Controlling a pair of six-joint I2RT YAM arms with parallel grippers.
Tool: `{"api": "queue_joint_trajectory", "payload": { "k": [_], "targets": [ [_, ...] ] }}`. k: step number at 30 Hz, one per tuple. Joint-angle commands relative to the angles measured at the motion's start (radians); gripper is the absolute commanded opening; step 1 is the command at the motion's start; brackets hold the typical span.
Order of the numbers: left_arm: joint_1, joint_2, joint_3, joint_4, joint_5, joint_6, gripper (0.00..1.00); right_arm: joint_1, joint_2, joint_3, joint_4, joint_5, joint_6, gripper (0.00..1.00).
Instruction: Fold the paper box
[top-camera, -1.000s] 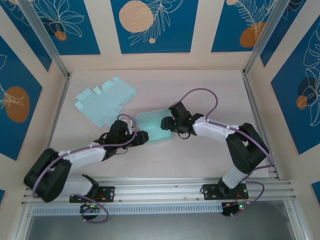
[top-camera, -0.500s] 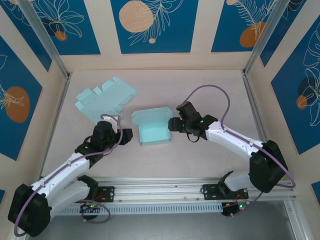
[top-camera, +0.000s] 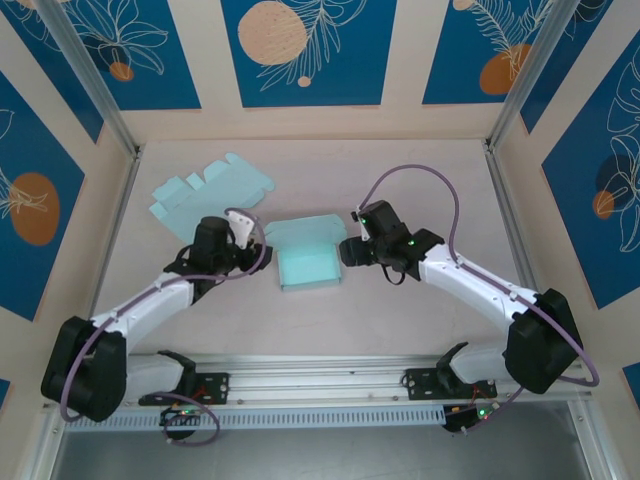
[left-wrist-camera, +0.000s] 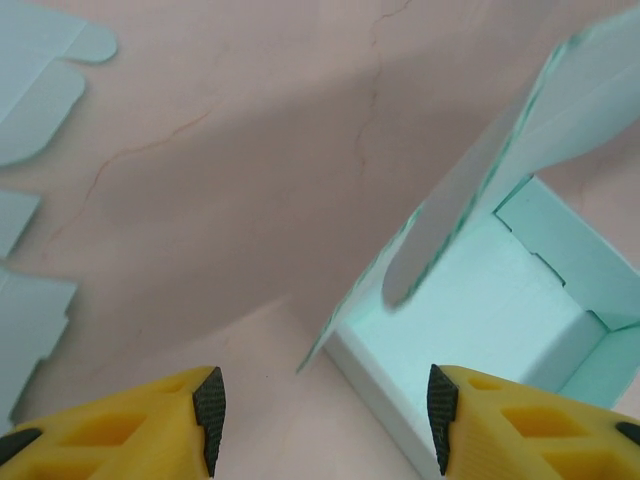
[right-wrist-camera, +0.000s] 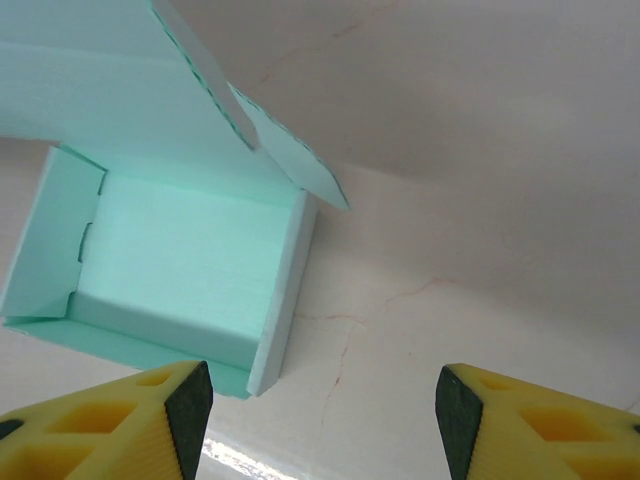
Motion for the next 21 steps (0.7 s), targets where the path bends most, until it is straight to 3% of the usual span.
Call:
{"api": "queue_joint_trajectory", "payload": {
  "k": [1, 13, 21],
  "targets": [
    [0.013, 0.040, 0.064, 0.032, 0.048, 0.067, 0.57, -0.037, 0.023, 0.057, 0.049, -0.088, -0.086, 0.63],
    [0.013, 0.092, 0.095, 0.001, 0.025, 0.045, 0.54, -0.092, 0.237, 0.204, 0.080, -0.197, -0.164, 0.62],
    [0.012, 0.120, 0.110, 0.003, 0.034, 0.014, 0.43, -0.086, 0.284, 0.224, 0.084, -0.220, -0.134, 0.58]
  ]
}}
